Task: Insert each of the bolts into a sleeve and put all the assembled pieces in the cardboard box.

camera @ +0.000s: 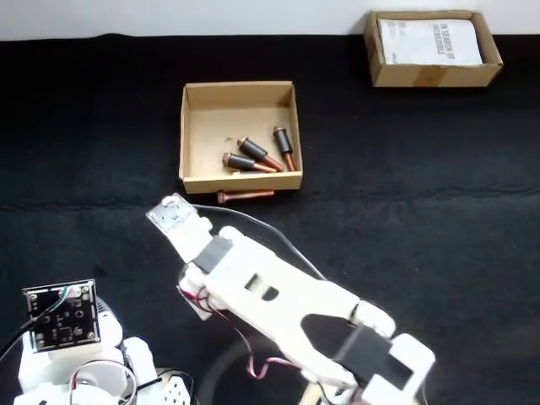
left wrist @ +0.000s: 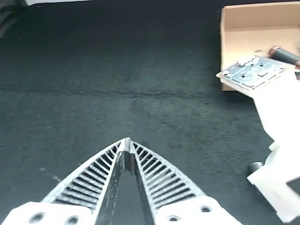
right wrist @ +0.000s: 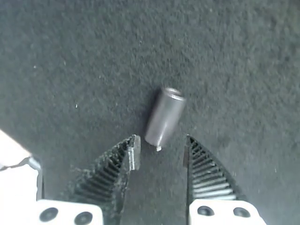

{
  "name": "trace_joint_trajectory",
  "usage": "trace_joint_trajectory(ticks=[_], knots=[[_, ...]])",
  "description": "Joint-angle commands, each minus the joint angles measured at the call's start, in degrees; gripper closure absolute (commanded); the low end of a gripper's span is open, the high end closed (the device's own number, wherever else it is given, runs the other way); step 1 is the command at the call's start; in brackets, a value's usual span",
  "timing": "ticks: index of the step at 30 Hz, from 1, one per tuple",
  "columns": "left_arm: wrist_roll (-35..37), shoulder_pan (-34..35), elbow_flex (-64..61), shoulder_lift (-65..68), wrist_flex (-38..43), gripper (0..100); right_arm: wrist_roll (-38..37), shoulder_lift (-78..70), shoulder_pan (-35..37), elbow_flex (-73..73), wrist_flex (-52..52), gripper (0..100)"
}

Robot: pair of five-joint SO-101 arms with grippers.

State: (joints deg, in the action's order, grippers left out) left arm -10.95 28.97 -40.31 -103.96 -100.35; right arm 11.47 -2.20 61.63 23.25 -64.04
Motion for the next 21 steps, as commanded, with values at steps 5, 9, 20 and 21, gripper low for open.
trace_joint_trajectory(ticks=[5,9,20,21], knots=[[-1.76,2.59,0.04,-0.13,-0.09,99,-0.70,-10.77,0.04,-12.09,-0.84,86.5],[-2.55,2.59,0.04,-0.13,-0.09,99,-0.53,-14.64,0.04,-16.40,-4.70,86.5],[-2.55,2.86,-0.04,-0.22,-0.09,99,-0.53,-16.40,-3.30,-17.19,-7.96,89.2],[-2.55,2.86,-0.04,-0.22,-0.09,99,-0.53,-16.48,-3.30,-17.19,-7.78,92.0]])
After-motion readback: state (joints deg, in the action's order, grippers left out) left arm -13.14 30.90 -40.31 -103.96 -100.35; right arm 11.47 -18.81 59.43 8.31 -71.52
